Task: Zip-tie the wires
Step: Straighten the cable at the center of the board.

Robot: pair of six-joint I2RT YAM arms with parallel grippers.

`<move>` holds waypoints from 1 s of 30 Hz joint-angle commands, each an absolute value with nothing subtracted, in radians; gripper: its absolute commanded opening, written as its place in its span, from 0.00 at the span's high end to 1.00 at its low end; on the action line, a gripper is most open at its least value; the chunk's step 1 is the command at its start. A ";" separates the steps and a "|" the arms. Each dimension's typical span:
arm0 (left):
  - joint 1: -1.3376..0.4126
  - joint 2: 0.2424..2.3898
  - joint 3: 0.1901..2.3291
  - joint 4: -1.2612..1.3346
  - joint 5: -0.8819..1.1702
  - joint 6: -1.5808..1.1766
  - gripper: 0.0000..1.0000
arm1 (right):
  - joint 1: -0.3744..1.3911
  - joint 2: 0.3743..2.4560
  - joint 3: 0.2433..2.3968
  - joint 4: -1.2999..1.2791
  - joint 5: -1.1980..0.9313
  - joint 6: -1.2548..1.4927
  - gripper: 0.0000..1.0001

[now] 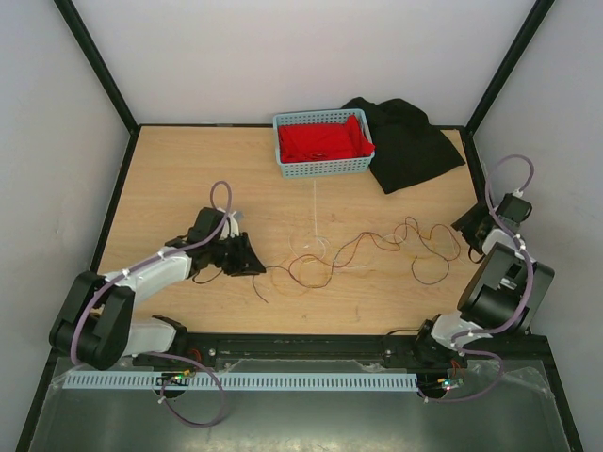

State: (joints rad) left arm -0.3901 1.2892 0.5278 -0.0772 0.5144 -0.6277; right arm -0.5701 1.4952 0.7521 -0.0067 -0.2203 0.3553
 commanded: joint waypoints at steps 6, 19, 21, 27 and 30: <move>-0.391 1.188 0.617 -0.148 0.455 -0.477 0.44 | -0.577 1.343 0.738 -0.048 -0.277 0.368 0.13; -0.520 1.210 0.861 -0.041 0.629 0.083 0.01 | -0.409 1.075 0.705 0.099 -0.484 0.522 0.01; -0.544 1.258 0.890 -0.036 0.693 0.193 0.01 | -0.388 1.055 0.698 0.127 -0.505 0.534 0.01; -0.588 1.476 1.006 -0.022 0.734 0.371 0.01 | -0.378 1.017 0.698 0.114 -0.557 0.507 0.01; -0.586 1.621 1.127 -0.028 0.752 0.311 0.01 | -0.377 1.001 0.697 0.108 -0.572 0.508 0.01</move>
